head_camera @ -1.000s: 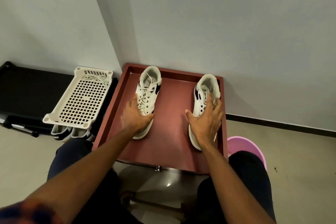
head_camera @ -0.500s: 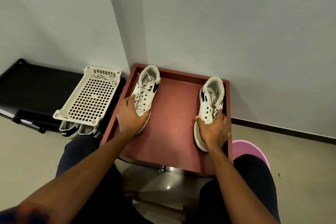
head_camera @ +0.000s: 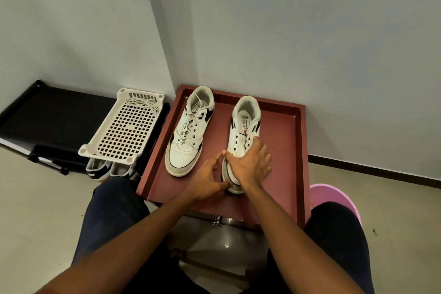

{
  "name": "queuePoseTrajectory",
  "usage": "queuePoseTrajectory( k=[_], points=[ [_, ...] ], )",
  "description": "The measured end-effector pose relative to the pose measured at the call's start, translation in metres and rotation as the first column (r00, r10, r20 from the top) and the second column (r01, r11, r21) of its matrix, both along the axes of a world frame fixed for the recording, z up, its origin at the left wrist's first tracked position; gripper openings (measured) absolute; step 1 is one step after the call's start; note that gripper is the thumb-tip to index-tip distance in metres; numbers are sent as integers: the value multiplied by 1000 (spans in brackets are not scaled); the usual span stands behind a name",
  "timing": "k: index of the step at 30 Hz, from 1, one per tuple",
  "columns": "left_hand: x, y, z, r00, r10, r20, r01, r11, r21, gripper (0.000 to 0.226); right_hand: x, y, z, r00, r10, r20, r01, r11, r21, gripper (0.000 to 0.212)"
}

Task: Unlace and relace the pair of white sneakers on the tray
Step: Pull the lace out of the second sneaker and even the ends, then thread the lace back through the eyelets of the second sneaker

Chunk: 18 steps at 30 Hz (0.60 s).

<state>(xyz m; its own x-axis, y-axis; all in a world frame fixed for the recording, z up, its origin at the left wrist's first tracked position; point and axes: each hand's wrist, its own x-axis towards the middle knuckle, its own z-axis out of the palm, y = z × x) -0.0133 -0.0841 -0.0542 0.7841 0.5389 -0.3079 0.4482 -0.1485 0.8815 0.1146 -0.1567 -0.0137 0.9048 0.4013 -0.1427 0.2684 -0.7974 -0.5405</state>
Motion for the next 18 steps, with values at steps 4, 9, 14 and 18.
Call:
queuePoseTrajectory(
  k=[4, 9, 14, 18],
  points=[
    [-5, -1, -6, 999, 24, -45, -24, 1000, 5, 109, -10, 5, 2, 999, 24, -33, -25, 1000, -12, 107],
    [-7, 5, 0, 999, 31, -20, -32, 999, -27, 84, -8, -5, 4, 995, 26, -93, -23, 999, 36, 99],
    [-28, 34, 30, 993, 103, 67, -98, 993, -72, 30, -18, -8, 20, 1000, 16, -26, -11, 979, 205, 32],
    [-63, 78, 54, 947, 296, 124, -311, 943, 120, 23, -49, 19, 40, 976, 216, -5, -209, 950, 233, 24]
  ],
)
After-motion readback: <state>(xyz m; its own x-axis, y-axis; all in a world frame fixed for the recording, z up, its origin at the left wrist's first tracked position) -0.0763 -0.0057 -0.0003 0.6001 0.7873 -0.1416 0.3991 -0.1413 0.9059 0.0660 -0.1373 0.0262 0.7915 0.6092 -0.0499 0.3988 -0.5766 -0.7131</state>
